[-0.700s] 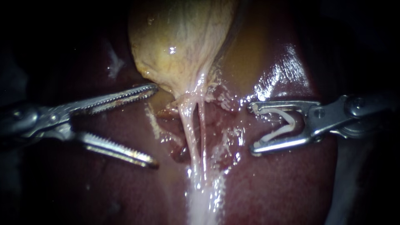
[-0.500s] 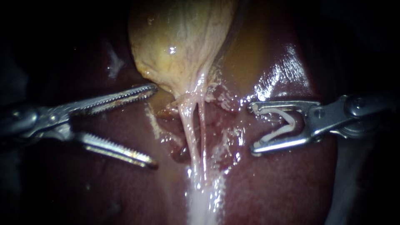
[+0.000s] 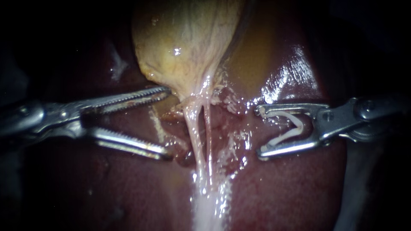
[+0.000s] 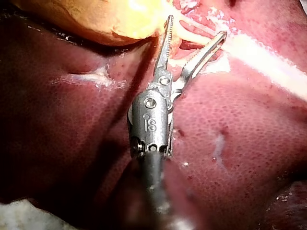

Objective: Grabbing gallbladder

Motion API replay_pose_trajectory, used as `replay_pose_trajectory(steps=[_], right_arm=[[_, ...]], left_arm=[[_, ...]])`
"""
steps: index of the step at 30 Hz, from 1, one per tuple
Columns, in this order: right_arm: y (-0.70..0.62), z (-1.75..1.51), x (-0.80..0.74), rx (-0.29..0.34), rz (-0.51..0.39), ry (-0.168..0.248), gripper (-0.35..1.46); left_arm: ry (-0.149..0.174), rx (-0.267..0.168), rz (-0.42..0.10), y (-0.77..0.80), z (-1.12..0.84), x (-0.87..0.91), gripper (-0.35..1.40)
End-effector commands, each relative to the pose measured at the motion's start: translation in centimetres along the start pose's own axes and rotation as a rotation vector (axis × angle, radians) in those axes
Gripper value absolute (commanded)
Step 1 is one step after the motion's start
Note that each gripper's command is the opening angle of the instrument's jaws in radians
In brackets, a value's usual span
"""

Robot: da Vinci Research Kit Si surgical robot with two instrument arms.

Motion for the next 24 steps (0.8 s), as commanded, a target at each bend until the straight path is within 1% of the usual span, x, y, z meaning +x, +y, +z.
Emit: replay_pose_trajectory(steps=[1, 4, 8, 11, 14, 16, 18, 20, 24], right_arm=[[0.00, 0.00, 0.00, 0.000, 0.000, 0.000, 0.50], [0.00, 0.00, 0.00, 0.000, 0.000, 0.000, 0.50], [0.00, 0.00, 0.00, 0.000, 0.000, 0.000, 0.50], [0.00, 0.00, -0.01, 0.000, -0.001, 0.000, 0.50], [0.00, 0.00, 0.00, 0.000, -0.001, 0.000, 0.50], [0.00, 0.00, 0.00, 0.000, -0.001, 0.000, 0.50], [0.00, 0.00, 0.00, 0.000, 0.000, 0.000, 0.50], [0.00, 0.01, 0.00, 0.000, 0.000, 0.000, 0.50], [0.00, 0.01, 0.00, 0.000, 0.000, 0.000, 0.50]], left_arm=[[-0.003, 0.003, -0.007, -0.02, 0.05, -0.01, 0.49], [-0.015, 0.008, -0.012, -0.07, 0.14, -0.03, 0.42], [-0.014, 0.024, -0.012, -0.17, 0.22, -0.06, 0.42], [-0.022, 0.032, -0.012, -0.24, 0.25, -0.08, 0.41], [-0.031, 0.039, -0.012, -0.28, 0.26, -0.10, 0.31], [-0.030, 0.045, -0.018, -0.30, 0.26, -0.10, 0.24], [-0.041, 0.056, -0.023, -0.32, 0.26, -0.11, 0.09], [-0.050, 0.061, -0.023, -0.36, 0.27, -0.12, 0.00], [-0.064, 0.065, -0.021, -0.41, 0.26, -0.16, -0.10]])
